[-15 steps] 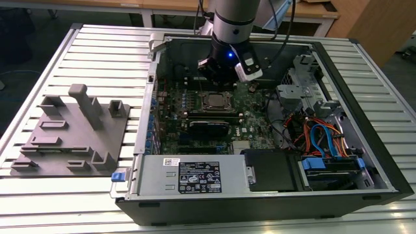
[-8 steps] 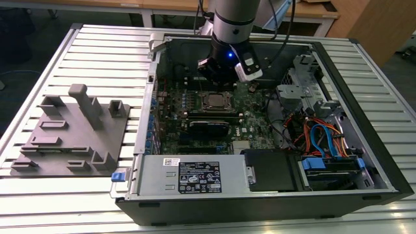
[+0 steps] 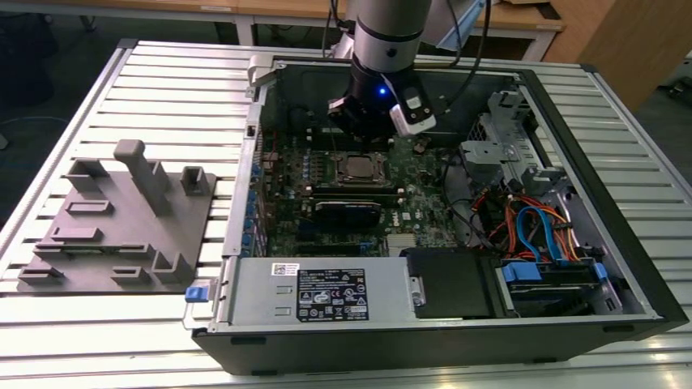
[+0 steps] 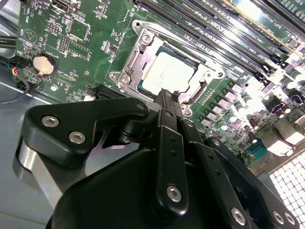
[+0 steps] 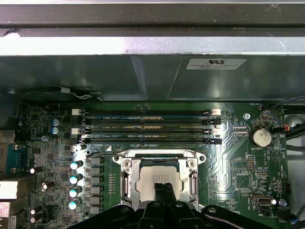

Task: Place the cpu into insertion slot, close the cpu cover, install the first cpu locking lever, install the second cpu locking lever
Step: 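Install the first cpu locking lever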

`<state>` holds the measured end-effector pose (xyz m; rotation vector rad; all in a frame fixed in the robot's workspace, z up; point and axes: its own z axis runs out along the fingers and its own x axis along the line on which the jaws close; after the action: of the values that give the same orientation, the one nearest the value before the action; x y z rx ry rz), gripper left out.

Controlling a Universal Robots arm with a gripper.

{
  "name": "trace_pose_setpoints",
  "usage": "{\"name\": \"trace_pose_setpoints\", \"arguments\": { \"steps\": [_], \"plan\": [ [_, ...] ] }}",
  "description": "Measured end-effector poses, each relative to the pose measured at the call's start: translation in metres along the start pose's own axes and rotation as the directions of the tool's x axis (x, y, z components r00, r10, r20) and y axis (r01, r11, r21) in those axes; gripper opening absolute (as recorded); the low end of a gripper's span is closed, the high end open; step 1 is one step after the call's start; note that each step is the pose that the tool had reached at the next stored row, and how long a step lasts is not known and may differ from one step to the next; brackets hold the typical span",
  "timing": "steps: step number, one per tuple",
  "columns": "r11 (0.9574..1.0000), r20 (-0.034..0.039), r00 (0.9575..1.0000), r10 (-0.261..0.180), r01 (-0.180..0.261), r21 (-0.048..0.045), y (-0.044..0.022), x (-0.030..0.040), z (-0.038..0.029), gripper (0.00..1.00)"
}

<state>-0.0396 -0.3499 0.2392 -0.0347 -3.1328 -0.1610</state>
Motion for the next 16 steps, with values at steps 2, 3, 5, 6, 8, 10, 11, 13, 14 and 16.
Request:
{"name": "trace_pose_setpoints", "arguments": {
  "steps": [2, 3, 5, 6, 8, 10, 11, 13, 14, 16],
  "plan": [
    [1.0, 0.0, 1.0, 0.0, 0.0, 0.0, 0.0, 0.0, 0.0, 0.1],
    [1.0, 0.0, 1.0, 0.0, 0.0, 0.0, 0.0, 0.0001, 0.0, 0.1],
    [1.0, 0.0, 1.0, 0.0, 0.0, 0.0, 0.0, 0.0001, 0.0, 0.1],
    [1.0, 0.0, 1.0, 0.0, 0.0, 0.0, 0.0, 0.0001, 0.0, 0.1],
    [1.0, 0.0, 1.0, 0.0, 0.0, 0.0, 0.0, 0.0002, 0.0, 0.1],
    [1.0, 0.0, 1.0, 0.0, 0.0, 0.0, 0.0, 0.0003, 0.0, 0.1],
    [1.0, 0.0, 1.0, 0.0, 0.0, 0.0, -0.0001, 0.0006, 0.0, 0.1],
    [1.0, 0.0, 1.0, 0.0, 0.0, -0.0002, -0.0002, 0.0017, 0.0, 0.1],
    [1.0, 0.0, 1.0, 0.0, 0.0, -0.0002, -0.0002, 0.0024, 0.0, 0.1],
    [1.0, -0.0001, 1.0, 0.0, 0.0, 0.0002, -0.0003, 0.0046, -0.0008, 0.1]
  ]
}}
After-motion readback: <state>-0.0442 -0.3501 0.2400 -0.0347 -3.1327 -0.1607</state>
